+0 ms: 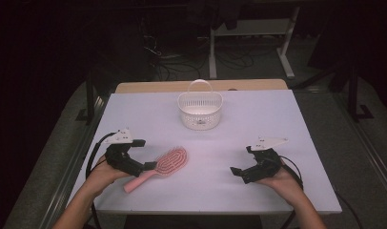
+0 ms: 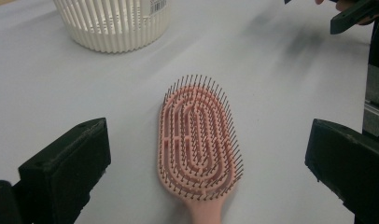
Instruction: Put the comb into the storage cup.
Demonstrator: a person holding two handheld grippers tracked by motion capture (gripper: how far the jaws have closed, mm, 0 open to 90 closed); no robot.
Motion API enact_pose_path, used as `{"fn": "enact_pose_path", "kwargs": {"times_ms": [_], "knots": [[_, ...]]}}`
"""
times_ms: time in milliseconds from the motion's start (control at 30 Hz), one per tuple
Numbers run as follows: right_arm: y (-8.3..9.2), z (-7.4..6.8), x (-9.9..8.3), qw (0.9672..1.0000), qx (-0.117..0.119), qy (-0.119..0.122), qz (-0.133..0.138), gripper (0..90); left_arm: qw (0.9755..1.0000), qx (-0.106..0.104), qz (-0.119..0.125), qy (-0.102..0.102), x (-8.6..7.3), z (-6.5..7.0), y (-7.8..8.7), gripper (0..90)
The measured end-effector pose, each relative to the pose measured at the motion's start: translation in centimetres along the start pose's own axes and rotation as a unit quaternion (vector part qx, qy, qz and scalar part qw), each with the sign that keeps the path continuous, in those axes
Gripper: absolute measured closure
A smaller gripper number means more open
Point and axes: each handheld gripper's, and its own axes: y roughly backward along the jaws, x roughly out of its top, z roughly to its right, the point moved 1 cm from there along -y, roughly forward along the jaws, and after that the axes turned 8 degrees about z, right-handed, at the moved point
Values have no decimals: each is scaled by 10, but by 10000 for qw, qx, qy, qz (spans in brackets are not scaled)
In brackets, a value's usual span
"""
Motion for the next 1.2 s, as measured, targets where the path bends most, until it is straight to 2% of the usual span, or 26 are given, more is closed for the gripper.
{"fn": "enact_pose_path", "kwargs": {"times_ms": [733, 1200], "knots": [[0, 0, 0, 10000, -1, 1, 9, 6, 9991, 132, -395, -69, -7, 1, -3, 3], [1, 0, 0, 10000, 0, 2, 13, 6, 9965, 198, -797, -152, -10, 2, -6, 6]]}}
